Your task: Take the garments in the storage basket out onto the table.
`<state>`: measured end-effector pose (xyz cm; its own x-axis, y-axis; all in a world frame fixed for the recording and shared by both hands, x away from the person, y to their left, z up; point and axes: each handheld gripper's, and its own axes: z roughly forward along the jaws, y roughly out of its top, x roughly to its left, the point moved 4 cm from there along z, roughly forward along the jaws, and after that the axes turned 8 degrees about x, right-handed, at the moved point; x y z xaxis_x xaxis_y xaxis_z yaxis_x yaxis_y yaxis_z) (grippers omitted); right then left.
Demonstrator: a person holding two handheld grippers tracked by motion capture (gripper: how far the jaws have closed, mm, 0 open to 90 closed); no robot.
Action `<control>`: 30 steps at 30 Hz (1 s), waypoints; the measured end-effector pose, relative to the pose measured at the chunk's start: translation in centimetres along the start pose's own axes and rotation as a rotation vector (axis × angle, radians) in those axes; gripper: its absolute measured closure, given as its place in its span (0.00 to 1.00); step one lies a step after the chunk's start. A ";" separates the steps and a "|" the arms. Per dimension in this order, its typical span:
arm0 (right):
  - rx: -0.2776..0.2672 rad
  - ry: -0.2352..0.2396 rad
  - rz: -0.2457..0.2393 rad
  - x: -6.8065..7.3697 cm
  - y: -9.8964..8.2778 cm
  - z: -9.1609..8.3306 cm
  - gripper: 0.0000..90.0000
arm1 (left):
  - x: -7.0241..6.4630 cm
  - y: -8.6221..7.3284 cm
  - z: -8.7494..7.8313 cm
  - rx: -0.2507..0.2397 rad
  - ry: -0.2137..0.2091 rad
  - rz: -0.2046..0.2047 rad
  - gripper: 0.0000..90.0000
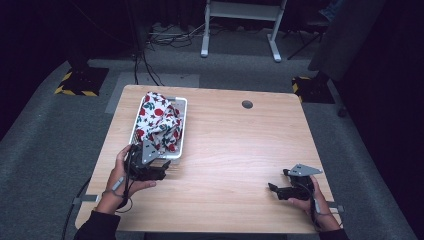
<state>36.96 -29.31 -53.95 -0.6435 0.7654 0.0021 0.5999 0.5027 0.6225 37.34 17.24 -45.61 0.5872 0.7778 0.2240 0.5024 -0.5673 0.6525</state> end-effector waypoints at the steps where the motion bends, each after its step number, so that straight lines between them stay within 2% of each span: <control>1: 0.001 0.000 -0.001 0.0 0.0 0.0 0.16 | 0.1 0.1 0.0 -0.001 -0.001 -0.003 0.20; 8: 0.000 0.000 -0.002 0.0 0.0 0.0 0.16 | 0.9 0.7 0.1 -0.005 0.005 -0.015 0.20; 19: 0.000 0.000 -0.002 0.0 0.0 0.0 0.16 | 2.6 1.7 0.7 0.024 0.031 -0.013 0.19; 28: 0.000 0.000 -0.002 0.0 0.0 0.0 0.16 | 3.5 2.4 1.5 0.036 0.044 -0.020 0.19; 30: 0.000 0.001 -0.002 0.0 0.0 0.0 0.16 | 3.9 2.6 1.8 0.052 0.049 -0.018 0.19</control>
<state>36.96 -29.32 -53.95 -0.6448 0.7643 0.0016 0.5990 0.5040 0.6222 42.09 18.32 -44.37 0.5467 0.7996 0.2486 0.5460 -0.5655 0.6182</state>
